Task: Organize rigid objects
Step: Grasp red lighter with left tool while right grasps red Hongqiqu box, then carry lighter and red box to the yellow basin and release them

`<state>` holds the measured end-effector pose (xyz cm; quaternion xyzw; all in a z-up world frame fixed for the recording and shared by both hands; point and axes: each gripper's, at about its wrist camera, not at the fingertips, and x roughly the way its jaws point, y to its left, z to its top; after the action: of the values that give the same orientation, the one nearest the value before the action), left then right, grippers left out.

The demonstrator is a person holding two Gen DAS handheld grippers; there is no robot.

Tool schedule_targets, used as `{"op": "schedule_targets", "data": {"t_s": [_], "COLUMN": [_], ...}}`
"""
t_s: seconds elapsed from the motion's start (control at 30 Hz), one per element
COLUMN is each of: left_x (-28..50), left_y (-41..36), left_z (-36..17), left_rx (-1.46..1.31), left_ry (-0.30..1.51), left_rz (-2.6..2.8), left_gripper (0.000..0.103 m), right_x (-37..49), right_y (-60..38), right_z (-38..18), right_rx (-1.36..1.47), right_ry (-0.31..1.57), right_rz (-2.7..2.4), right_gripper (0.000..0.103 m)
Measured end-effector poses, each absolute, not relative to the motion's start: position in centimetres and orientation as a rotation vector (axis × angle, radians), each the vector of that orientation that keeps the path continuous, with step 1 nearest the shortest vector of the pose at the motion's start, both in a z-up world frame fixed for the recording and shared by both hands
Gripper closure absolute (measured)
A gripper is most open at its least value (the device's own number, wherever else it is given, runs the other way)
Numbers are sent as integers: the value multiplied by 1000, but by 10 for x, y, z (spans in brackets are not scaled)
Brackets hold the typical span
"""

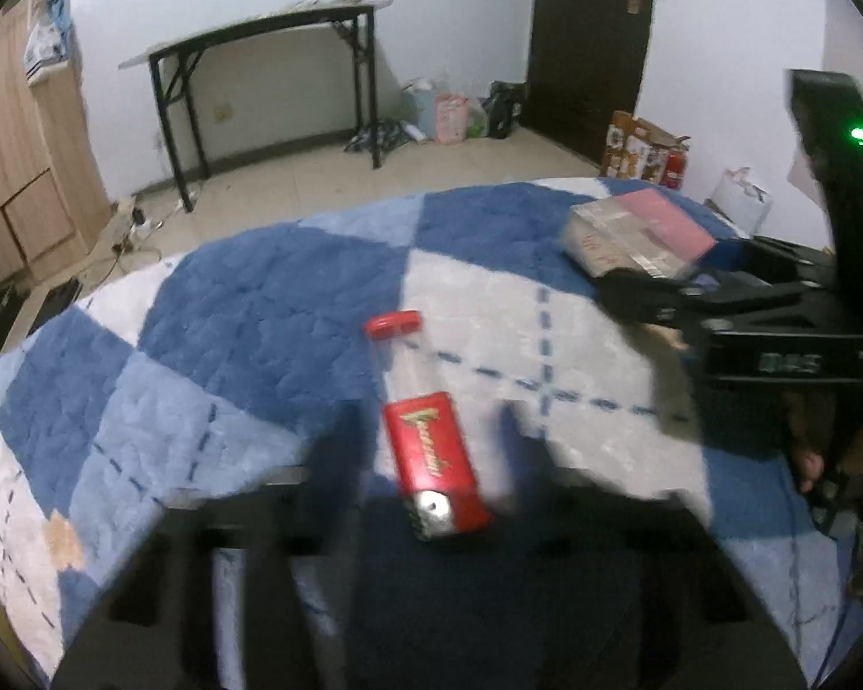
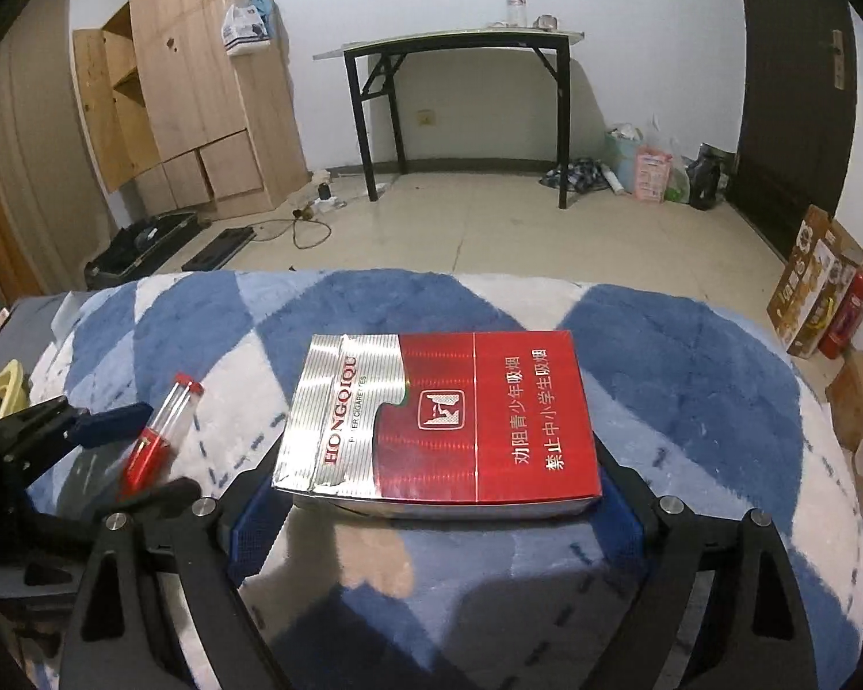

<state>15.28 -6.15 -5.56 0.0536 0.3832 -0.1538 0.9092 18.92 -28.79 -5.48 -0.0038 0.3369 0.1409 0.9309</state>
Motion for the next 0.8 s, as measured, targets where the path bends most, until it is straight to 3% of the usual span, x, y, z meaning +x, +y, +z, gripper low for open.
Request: {"op": "schedule_targets", "data": {"t_s": [0.4,0.63,0.8], "left_x": [148,95,39], "left_y": [-53,5,104], "left_z": [-48,29,78], "left_rx": [60,76,139], "left_ry": [732,660,664], "left_rz": [-308,-306,-103], "left_gripper": [79,79,79], "right_x": [188,156,105], "right_y": [-281,-273,-188], "right_z": [-53,-32,5], "right_rx": [-56,-31,-140], "right_ry": [674,649,587], "right_rz": [269,363,589], "right_gripper": [13,13,13]}}
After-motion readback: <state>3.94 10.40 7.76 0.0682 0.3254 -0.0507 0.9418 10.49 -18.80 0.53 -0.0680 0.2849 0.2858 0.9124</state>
